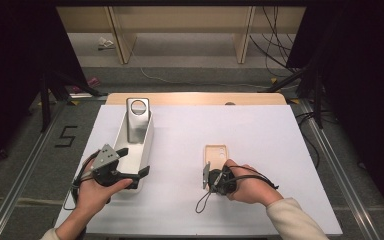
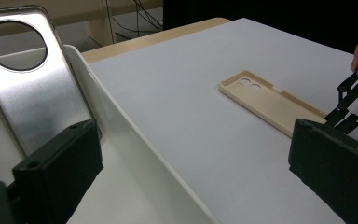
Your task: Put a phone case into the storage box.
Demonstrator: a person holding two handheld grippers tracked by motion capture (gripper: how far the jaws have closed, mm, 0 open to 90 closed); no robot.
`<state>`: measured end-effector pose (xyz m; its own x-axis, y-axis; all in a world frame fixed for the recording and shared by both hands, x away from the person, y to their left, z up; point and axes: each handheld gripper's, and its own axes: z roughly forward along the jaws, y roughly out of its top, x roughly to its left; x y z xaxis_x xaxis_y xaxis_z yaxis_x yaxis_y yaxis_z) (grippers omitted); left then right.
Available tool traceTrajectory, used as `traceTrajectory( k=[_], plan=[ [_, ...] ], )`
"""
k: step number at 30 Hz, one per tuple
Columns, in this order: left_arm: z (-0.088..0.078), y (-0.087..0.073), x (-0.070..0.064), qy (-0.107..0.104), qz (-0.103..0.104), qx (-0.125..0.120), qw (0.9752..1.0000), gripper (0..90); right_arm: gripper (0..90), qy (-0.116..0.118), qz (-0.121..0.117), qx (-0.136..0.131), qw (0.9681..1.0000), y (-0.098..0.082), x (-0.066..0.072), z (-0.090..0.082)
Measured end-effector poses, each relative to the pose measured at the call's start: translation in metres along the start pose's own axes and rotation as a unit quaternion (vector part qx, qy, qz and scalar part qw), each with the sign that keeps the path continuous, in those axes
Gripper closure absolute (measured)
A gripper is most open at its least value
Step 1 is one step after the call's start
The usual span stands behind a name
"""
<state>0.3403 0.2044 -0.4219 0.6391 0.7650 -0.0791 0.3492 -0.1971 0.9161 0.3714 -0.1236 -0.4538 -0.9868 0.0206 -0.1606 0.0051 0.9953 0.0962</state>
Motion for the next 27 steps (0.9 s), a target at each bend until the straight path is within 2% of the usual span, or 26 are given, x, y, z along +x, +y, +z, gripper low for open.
traceTrajectory(
  k=[7, 12, 13, 21, 27],
  plan=[
    [0.0, 0.0, 0.0, 0.0, -0.002, -0.001, 1.0, 2.6, 86.7, 0.002, 0.008, -0.019, 0.9998, -0.003, -0.001, -0.003],
    [0.0, 0.0, 0.0, 0.0, -0.002, -0.001, 1.0, 2.7, 86.8, -0.001, 0.016, -0.05, 0.9986, -0.005, -0.001, -0.008],
    [0.0, 0.0, 0.0, 0.001, -0.002, -0.001, 1.0, 2.6, 86.8, -0.001, 0.022, -0.049, 0.9986, -0.006, -0.001, -0.01],
    [-0.001, 0.0, 0.0, 0.003, -0.003, -0.003, 1.0, 2.6, 87.1, -0.013, 0.04, -0.102, 0.9939, -0.011, -0.004, -0.017],
    [-0.001, 0.001, 0.001, 0.004, -0.004, -0.004, 1.0, 2.7, 87.2, -0.021, 0.049, -0.128, 0.9903, -0.012, -0.005, -0.021]
  ],
)
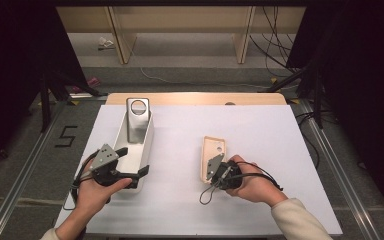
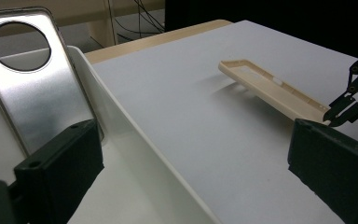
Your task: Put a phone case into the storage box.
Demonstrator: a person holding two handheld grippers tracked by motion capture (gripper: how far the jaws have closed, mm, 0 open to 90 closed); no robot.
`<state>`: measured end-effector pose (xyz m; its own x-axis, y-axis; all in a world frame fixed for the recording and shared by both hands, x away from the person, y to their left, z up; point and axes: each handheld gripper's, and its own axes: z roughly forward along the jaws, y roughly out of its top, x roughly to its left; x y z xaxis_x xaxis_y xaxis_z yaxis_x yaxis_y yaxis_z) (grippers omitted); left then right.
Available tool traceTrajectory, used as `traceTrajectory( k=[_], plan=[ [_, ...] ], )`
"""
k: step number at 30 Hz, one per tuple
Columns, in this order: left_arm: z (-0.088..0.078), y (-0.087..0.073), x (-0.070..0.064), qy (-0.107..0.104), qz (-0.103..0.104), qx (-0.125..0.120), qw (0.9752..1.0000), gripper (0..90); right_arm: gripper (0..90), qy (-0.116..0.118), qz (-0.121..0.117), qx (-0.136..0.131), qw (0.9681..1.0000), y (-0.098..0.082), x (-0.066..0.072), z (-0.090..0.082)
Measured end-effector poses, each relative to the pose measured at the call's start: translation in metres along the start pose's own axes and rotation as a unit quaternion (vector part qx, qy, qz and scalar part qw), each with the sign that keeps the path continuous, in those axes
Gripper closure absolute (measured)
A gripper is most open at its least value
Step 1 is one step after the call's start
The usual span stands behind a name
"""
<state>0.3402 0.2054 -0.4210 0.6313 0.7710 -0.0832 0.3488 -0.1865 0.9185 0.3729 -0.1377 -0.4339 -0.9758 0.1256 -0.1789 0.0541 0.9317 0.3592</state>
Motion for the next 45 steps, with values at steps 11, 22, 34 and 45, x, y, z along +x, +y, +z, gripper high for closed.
traceTrajectory(
  k=[11, 22, 34, 45],
  plan=[
    [0.002, 0.004, -0.003, 0.006, -0.006, -0.002, 1.0, 3.4, 87.2, -0.012, 0.005, -0.038, 0.9992, 0.005, 0.002, -0.004],
    [0.023, 0.024, -0.024, -0.033, 0.004, -0.001, 0.9994, 8.9, 87.2, -0.018, 0.003, -0.06, 0.998, 0.014, 0.007, -0.005],
    [0.075, 0.059, -0.049, -0.044, 0.011, 0.039, 0.9982, 14.6, 87.2, -0.018, -0.005, -0.069, 0.9974, 0.021, 0.013, -0.008],
    [0.128, 0.075, -0.038, -0.016, -0.046, 0.108, 0.9929, 20.5, 87.2, -0.021, -0.016, -0.082, 0.9963, 0.028, 0.018, -0.012]
  ],
)
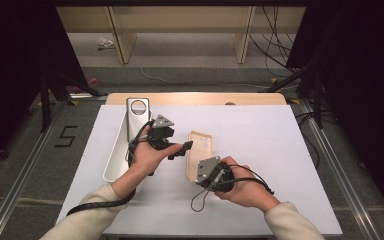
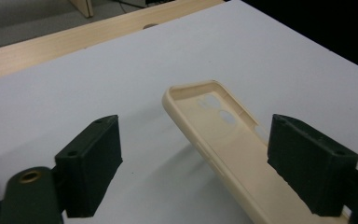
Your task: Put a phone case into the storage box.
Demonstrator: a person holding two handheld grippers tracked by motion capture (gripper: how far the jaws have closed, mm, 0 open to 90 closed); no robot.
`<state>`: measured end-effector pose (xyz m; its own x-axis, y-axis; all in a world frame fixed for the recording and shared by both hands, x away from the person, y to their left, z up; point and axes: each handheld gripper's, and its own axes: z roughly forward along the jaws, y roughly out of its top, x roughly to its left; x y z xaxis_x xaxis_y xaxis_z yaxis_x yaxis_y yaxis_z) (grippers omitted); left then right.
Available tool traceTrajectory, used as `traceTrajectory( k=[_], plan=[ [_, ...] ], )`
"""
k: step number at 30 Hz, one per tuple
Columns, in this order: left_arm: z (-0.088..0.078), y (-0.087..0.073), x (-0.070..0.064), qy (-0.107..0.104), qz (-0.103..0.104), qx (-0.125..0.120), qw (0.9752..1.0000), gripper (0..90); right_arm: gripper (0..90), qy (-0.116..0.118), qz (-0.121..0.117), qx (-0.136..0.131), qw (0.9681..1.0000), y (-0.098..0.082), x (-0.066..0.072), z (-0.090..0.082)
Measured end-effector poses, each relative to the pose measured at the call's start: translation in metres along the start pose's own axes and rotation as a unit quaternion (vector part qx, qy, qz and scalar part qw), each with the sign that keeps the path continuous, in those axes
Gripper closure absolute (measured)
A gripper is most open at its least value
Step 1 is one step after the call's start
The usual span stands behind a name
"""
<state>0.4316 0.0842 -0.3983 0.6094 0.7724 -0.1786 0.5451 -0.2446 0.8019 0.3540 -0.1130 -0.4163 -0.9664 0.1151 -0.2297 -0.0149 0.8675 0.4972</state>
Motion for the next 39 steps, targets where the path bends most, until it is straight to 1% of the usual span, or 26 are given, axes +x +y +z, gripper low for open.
traceTrajectory(
  k=[2, 4, 7, 9, 12, 14, 17, 19, 20, 21, 23, 26, 28, 31, 33, 35, 39],
  plan=[
    [0.005, 0.003, 0.002, 0.004, -0.014, 0.012, 0.9998, 24.1, 87.2, -0.002, 0.0, -0.001, 1.0, 0.001, 0.001, -0.001],
    [0.009, 0.006, 0.003, 0.005, -0.02, 0.016, 0.9997, 26.1, 87.2, -0.003, -0.003, -0.001, 1.0, 0.002, 0.001, -0.002],
    [0.014, 0.008, 0.004, 0.0, -0.028, 0.021, 0.9994, 30.2, 87.2, -0.007, -0.003, -0.004, 1.0, 0.003, 0.002, -0.004],
    [0.016, 0.009, 0.005, -0.003, -0.035, 0.026, 0.9991, 32.6, 87.2, -0.009, -0.008, -0.005, 0.9999, 0.004, 0.002, -0.004],
    [0.02, 0.01, 0.007, -0.005, -0.051, 0.03, 0.9982, 38.0, 87.2, -0.011, -0.012, -0.005, 0.9999, 0.005, 0.003, -0.004],
    [0.022, 0.01, 0.008, -0.007, -0.055, 0.034, 0.9979, 40.5, 87.2, -0.01, -0.013, -0.005, 0.9998, 0.006, 0.004, -0.004],
    [0.025, 0.009, 0.009, -0.013, -0.066, 0.041, 0.9969, 44.7, 87.2, -0.015, -0.016, -0.005, 0.9998, 0.007, 0.004, -0.005],
    [0.025, 0.007, 0.009, -0.016, -0.072, 0.045, 0.9962, 47.7, 87.2, -0.013, -0.016, -0.005, 0.9998, 0.006, 0.004, -0.005],
    [0.026, 0.007, 0.009, -0.018, -0.075, 0.046, 0.996, 48.8, 87.2, -0.018, -0.017, -0.006, 0.9997, 0.006, 0.003, -0.005],
    [0.026, 0.006, 0.01, -0.021, -0.077, 0.048, 0.9957, 50.1, 87.2, -0.014, -0.017, -0.006, 0.9997, 0.006, 0.004, -0.005],
    [0.027, 0.006, 0.01, -0.027, -0.085, 0.049, 0.9948, 52.5, 87.2, -0.019, -0.017, -0.006, 0.9997, 0.007, 0.004, -0.006],
    [0.028, 0.006, 0.01, -0.031, -0.09, 0.05, 0.9942, 56.6, 87.2, -0.018, -0.018, -0.006, 0.9996, 0.008, 0.005, -0.006],
    [0.028, 0.007, 0.01, -0.034, -0.095, 0.048, 0.9937, 60.8, 87.2, -0.018, -0.024, -0.008, 0.9995, 0.008, 0.005, -0.006],
    [0.028, 0.008, 0.009, -0.045, -0.105, 0.041, 0.9926, 68.0, 87.2, -0.017, -0.026, -0.008, 0.9995, 0.008, 0.006, -0.005],
    [0.026, 0.009, 0.007, -0.053, -0.111, 0.031, 0.9919, 70.4, 87.2, -0.018, -0.03, -0.007, 0.9994, 0.008, 0.006, -0.005],
    [0.023, 0.011, 0.006, -0.064, -0.124, 0.017, 0.9901, 73.2, 87.3, -0.016, -0.033, -0.004, 0.9993, 0.008, 0.006, -0.004],
    [0.017, 0.014, -0.001, -0.079, -0.128, -0.002, 0.9886, 77.1, 87.7, -0.018, -0.03, -0.002, 0.9994, 0.007, 0.006, -0.003]
  ],
)
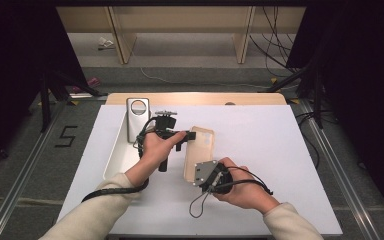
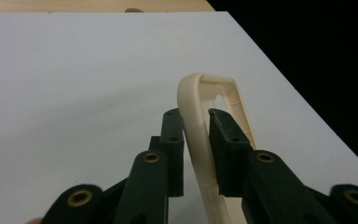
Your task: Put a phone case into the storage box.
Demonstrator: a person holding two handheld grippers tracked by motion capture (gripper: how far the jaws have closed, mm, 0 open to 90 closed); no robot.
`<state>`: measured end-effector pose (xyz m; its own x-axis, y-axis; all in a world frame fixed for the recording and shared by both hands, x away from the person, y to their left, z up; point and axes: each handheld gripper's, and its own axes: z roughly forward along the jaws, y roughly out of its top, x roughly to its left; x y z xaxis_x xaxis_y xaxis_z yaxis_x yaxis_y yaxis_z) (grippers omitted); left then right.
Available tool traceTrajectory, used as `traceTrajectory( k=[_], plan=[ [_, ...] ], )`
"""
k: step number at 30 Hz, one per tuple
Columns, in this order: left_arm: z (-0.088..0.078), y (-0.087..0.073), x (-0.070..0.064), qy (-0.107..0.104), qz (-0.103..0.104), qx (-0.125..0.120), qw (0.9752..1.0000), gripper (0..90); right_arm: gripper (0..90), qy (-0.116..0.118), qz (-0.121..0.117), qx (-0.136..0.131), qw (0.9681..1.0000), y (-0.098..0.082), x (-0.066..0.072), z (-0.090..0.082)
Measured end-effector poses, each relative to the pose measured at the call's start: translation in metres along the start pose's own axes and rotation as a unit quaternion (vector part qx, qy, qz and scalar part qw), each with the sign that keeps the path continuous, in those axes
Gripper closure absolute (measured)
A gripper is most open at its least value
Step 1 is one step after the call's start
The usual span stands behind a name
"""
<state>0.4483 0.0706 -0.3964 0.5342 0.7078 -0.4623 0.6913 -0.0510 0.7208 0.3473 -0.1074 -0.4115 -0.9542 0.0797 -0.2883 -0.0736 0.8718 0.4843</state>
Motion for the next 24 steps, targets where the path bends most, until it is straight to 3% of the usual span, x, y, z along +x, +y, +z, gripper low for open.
traceTrajectory(
  k=[4, 8, 12, 15, 21, 24],
  plan=[
    [-0.005, 0.001, -0.011, -0.023, -0.002, -0.019, 0.9996, 80.9, 87.8, -0.003, -0.001, 0.003, 1.0, -0.001, -0.001, 0.003],
    [-0.011, 0.001, -0.022, -0.03, 0.032, -0.04, 0.9982, 81.6, 84.7, -0.009, 0.006, 0.01, 0.9999, -0.004, -0.002, 0.004],
    [-0.016, 0.0, -0.028, -0.018, 0.084, -0.07, 0.9939, 81.4, 62.2, -0.041, 0.026, -0.006, 0.9988, -0.007, -0.005, 0.003],
    [-0.019, -0.002, -0.028, 0.001, 0.118, -0.089, 0.989, 81.2, 46.9, -0.058, 0.046, -0.022, 0.997, -0.01, -0.009, 0.001],
    [-0.031, -0.006, -0.021, 0.011, 0.129, -0.117, 0.9845, 81.0, 28.5, -0.072, 0.096, -0.056, 0.9912, -0.016, -0.012, -0.002],
    [-0.037, -0.009, -0.017, 0.016, 0.136, -0.129, 0.9821, 81.0, 24.5, -0.079, 0.114, -0.073, 0.9876, -0.02, -0.014, -0.005]
  ],
)
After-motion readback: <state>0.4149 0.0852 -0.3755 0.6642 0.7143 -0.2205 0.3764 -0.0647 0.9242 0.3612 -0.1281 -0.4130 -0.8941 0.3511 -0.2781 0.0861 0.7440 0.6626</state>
